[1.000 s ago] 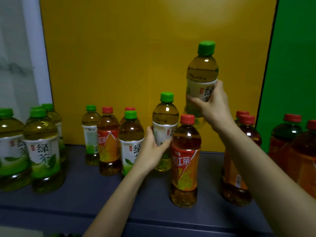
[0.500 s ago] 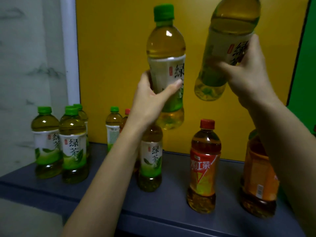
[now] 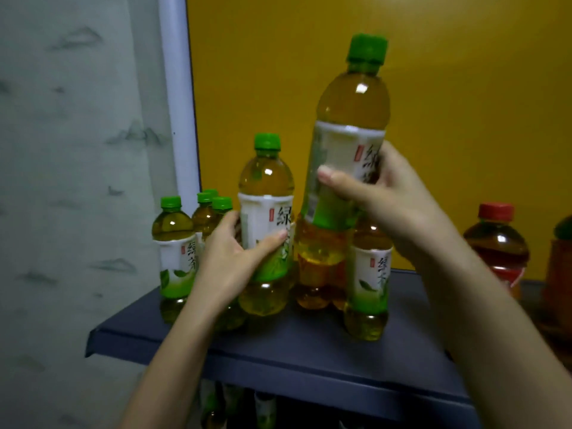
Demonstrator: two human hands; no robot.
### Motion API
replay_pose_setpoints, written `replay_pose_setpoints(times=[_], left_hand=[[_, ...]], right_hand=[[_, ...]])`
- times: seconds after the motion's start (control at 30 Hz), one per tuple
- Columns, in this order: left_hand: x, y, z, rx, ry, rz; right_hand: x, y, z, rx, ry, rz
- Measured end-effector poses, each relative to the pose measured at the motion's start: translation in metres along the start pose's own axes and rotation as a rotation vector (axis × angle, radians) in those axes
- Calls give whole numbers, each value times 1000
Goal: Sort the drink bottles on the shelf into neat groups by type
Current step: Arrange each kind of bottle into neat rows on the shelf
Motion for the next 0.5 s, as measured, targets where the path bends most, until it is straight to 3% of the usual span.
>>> replay_pose_setpoints(times=[0.23,0.5], left_hand=[[59,-19,4,99,14,-20],[88,-17,15,54,44,0]], right_hand=[[-72,-56,28,-38,-168,132],[-117,-77,36,-72,-300,198]])
Point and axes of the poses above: each hand's wrist, its own y-axis towards the middle knuckle, its own z-axis out of the palm, x = y × z, the point moved 6 cm from there along y, towards the middle knuckle, and after that the axes turned 14 degrees about -x, right-handed, at the moved point
